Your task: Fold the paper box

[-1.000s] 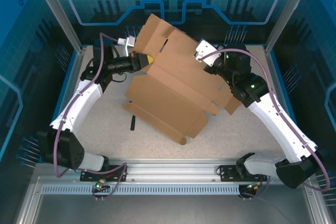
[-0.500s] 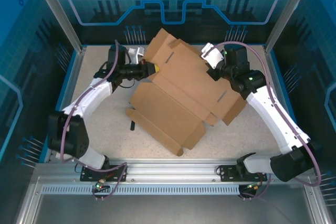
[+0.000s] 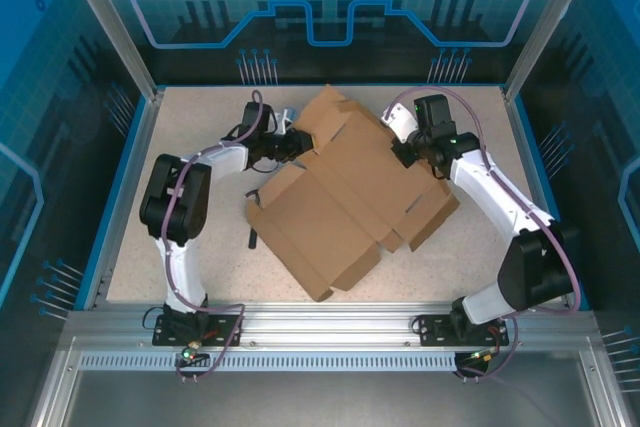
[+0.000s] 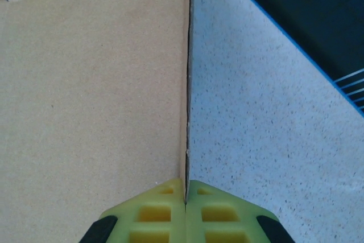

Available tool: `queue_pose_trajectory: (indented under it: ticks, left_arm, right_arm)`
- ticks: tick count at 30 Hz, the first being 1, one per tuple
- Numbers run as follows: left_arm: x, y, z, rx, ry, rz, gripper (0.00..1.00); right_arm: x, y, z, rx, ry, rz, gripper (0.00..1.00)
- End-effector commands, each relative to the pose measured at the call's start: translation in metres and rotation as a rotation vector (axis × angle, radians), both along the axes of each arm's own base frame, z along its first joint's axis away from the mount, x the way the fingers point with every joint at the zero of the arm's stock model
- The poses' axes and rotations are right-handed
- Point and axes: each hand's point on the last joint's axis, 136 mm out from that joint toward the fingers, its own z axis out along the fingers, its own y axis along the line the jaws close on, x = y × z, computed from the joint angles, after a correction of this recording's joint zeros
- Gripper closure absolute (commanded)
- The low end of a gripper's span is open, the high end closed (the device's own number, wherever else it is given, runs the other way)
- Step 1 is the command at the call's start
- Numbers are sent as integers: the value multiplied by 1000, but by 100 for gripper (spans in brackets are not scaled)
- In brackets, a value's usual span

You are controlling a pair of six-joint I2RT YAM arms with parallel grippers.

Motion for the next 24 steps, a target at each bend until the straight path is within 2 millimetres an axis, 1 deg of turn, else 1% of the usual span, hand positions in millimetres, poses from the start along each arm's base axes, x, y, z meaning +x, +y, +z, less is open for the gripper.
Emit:
queue_pose_trajectory:
  ticks: [1,4,6,8,9,10,11,12,13,15,16,19,22,24]
  left_arm:
    - [23,16,5,54,-58,60,62]
    - [26,34,13,118,-94,91,52]
    - [21,51,24,170,-123,129,48]
    - [6,63,40,216,-163,157,47]
    - [-7,64,50,221,-185,164,47]
    - [-23,58,59,209,-215,159,47]
    - [-39,48,63,194,-246,138,47]
    - [-55,31,67,176,-289,103,47]
    - [-70,9,67,163,-324,51,48]
    - [-93,-32,54,159,-351,-61,49]
    - [-100,-51,46,168,-364,-113,51]
    - [-107,-87,19,188,-364,-211,59]
    - [-113,-115,-1,223,-397,-285,63]
    - [-114,-130,-13,245,-409,-322,66]
  right_arm:
    - [8,-11,-5,-2,8,-43,100]
    - [10,-12,-4,-2,15,-41,100]
    - [11,-12,-1,2,17,-39,100]
    - [10,-13,-1,0,19,-39,100]
    - [10,-14,-1,-2,20,-41,100]
    - [10,-15,-2,-5,23,-42,100]
    - [10,-16,-3,-8,26,-45,100]
    - [11,-18,-4,-10,30,-49,100]
    - [11,-19,-5,-8,32,-50,100]
    - [12,-20,-7,-3,37,-53,100]
    - [13,-21,-8,-3,40,-55,100]
    - [13,-19,-10,1,47,-53,100]
    - [14,-19,-11,-2,49,-50,100]
    - [15,-19,-12,-1,52,-50,100]
